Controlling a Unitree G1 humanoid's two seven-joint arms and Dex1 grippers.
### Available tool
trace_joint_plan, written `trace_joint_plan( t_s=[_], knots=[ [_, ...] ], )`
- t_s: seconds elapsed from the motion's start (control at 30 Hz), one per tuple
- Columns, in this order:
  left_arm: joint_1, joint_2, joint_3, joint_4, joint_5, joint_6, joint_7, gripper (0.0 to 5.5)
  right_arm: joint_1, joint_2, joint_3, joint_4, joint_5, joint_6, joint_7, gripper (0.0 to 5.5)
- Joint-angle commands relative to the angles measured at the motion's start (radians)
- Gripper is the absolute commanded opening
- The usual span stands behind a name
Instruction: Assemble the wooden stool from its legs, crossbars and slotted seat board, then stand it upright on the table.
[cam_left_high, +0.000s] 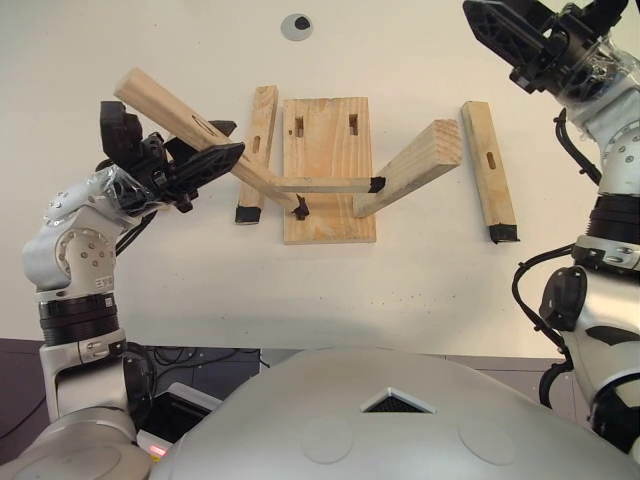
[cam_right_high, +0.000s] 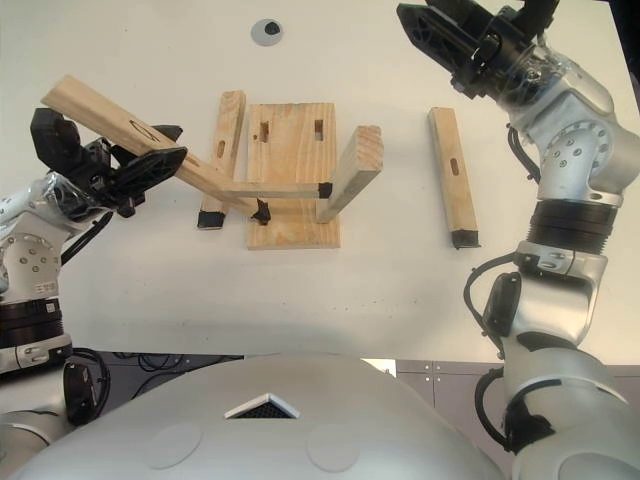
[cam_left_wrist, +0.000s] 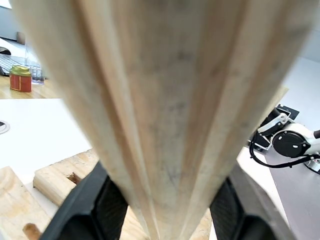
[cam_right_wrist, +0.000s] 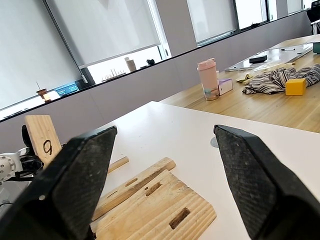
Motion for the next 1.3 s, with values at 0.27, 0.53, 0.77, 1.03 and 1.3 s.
trace_joint_plan(
  t_s=[0.27,0.53,0.77,1.03,1.3],
  knots=[
    [0.009,0.176,-0.203,0.097,0.274,-0.291,-0.221,2.01,0.038,0.006,0.029,0.002,-0.027,-0.037,-0.012,3.57],
    [-0.039,0.217,-0.268,-0.011,0.288,-0.307,-0.18,2.01,0.066,0.002,0.043,-0.005,-0.037,-0.058,-0.022,3.57],
    [-0.099,0.245,-0.301,-0.053,0.279,-0.281,-0.153,2.01,0.082,0.003,0.043,-0.002,-0.056,-0.075,-0.021,3.57],
    [-0.13,0.231,-0.319,-0.057,0.253,-0.224,-0.136,2.01,0.088,0.007,0.052,0.003,-0.065,-0.084,-0.026,3.57],
    [-0.15,0.251,-0.346,-0.119,0.307,-0.227,-0.111,2.01,0.102,-0.001,0.06,0.002,-0.083,-0.091,-0.021,3.57]
  ],
)
